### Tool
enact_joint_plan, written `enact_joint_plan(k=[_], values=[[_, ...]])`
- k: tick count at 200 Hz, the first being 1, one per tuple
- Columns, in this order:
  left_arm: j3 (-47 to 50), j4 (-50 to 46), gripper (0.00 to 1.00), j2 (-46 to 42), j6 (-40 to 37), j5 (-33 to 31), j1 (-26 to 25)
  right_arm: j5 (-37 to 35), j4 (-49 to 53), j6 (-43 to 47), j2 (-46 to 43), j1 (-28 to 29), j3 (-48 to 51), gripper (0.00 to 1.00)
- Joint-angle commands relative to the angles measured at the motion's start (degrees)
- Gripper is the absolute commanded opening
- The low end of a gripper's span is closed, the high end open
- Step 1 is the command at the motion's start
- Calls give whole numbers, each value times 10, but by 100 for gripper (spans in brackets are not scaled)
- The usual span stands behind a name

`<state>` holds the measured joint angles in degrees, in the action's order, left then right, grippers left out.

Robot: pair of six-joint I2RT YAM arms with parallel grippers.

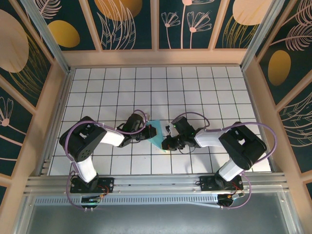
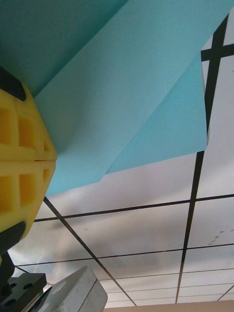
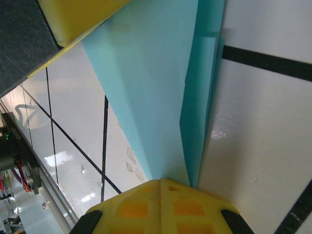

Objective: Fold a paper plane with a square sheet of paper (fold left side to right side)
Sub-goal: Fourth fold the wing at the center of the table.

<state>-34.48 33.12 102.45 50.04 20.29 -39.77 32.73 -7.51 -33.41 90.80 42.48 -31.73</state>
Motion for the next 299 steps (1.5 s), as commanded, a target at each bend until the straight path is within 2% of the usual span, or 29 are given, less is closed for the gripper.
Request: enact_joint_plan(k=[1, 121, 159, 210, 299], values=[[7, -80, 0, 32, -8, -52, 4, 1, 33, 3, 12, 11, 19, 0], [1, -94, 0, 35, -7, -62, 3, 9, 73, -3, -33, 38, 67, 0], [2, -94, 0, 31, -11, -62, 3, 6, 105, 2, -75, 39, 54, 0], [-1, -95, 0, 25, -18, -60, 3, 19, 128, 17, -149, 2, 14, 0], [3, -88, 0, 22, -16, -55, 3, -22, 22, 14, 7, 4, -77, 0]])
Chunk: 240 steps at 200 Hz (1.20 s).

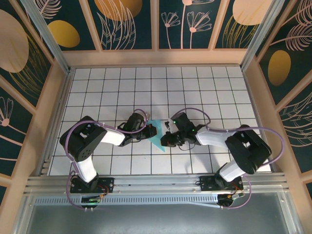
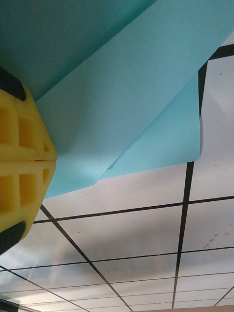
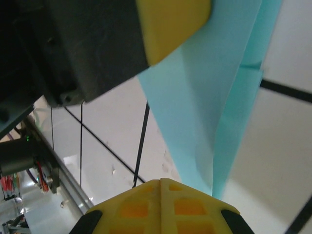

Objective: Fold a paper plane with a square sheet of paper (fold left side to right side)
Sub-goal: Fourth fold the wing at the center of the table.

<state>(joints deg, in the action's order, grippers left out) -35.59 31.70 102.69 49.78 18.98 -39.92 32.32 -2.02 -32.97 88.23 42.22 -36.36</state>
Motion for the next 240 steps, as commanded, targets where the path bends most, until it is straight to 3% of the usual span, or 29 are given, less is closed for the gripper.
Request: enact_joint_plan(k=[1, 51, 112, 240], values=[[14, -74, 0, 20, -13, -42, 5, -18, -33, 10, 35, 7, -32, 0], [14, -73, 0, 19, -12, -44, 5, -43, -33, 20, 96, 8, -69, 0], [13, -79, 0, 21, -9, -51, 5, -47, 5, 29, 109, 22, -43, 0], [3, -85, 0, 23, -2, -53, 5, -26, 65, 4, -18, 63, 62, 0]])
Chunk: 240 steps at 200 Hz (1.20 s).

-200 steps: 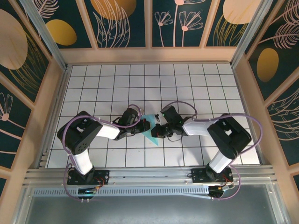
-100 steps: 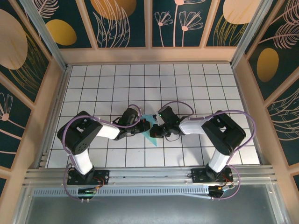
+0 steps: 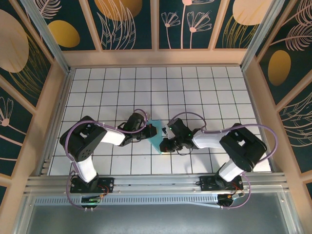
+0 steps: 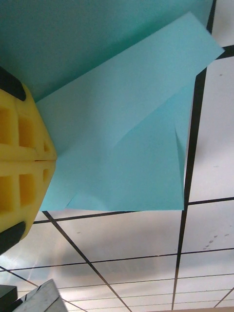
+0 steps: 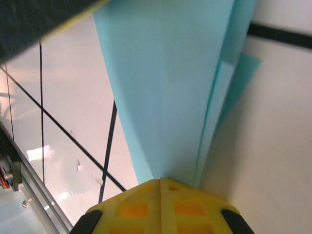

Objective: Fold a paper plane with a square sheet of paper (fold left side to right side)
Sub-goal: Fourth fold the wing at the center of the table.

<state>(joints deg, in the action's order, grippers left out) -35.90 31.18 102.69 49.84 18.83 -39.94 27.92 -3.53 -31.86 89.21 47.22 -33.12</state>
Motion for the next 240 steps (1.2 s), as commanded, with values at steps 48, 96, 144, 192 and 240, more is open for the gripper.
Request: enact_joint_plan(k=[48, 96, 144, 192, 240], values=[[-5, -73, 0, 15, -9, -38, 5, 6, 69, 1, -49, -6, -16, 0], [-21, -78, 9, -39, -11, -24, 5, 16, 63, 22, -38, -32, -72, 2], [-60, -146, 34, -122, -34, -53, 5, 7, 58, 55, -67, -83, -61, 19], [-38, -164, 26, -165, -30, -56, 5, 53, -16, 47, -56, -88, -31, 13], [4, -150, 25, -174, -7, -63, 5, 52, -54, 46, -42, -92, -26, 20]])
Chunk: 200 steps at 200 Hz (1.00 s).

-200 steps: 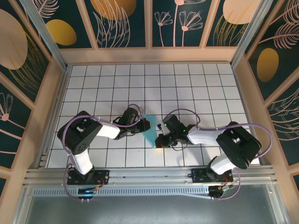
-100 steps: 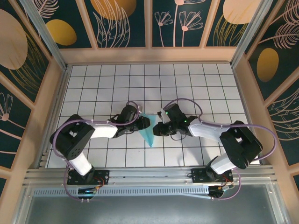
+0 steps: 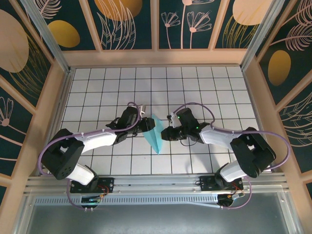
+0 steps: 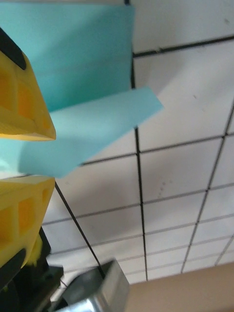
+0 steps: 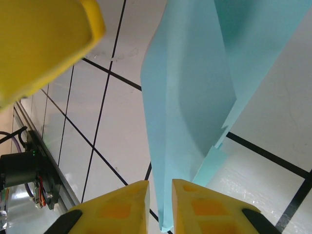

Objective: Fold a paper plane with a square sheet of paper (fold left side to right side)
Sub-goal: Fourth fold the wing at the center of the table.

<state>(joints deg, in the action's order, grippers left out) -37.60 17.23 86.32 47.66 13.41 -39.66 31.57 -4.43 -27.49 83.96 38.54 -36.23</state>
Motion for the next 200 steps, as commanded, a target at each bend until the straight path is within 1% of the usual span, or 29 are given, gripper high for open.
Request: enact_joint_plan(k=[1, 15, 28, 44, 92, 130, 148, 173, 200], values=[[21, -10, 25, -11, 15, -9, 2, 17, -46, 2, 11, -6, 4, 20], [29, -5, 25, -10, 18, -7, 2, 26, -63, 2, 18, -8, 5, 20], [33, -1, 22, -7, 20, -6, 2, 38, -76, 3, 30, -9, 3, 14], [37, 4, 20, -3, 22, -5, 3, 35, -82, 5, 46, -12, -3, 13], [45, 16, 18, 17, 27, -5, 2, 45, -134, 8, 102, -16, -22, 13], [52, 10, 14, 41, 25, -21, 2, 37, -138, 18, 142, -15, -47, 12], [52, 11, 11, 63, 24, -22, 3, 34, -135, 20, 159, -15, -59, 12], [55, 15, 7, 83, 26, -28, 2, 25, -135, 18, 173, -15, -66, 12], [52, 15, 6, 98, 23, -26, 3, 19, -133, 15, 187, -16, -72, 12]])
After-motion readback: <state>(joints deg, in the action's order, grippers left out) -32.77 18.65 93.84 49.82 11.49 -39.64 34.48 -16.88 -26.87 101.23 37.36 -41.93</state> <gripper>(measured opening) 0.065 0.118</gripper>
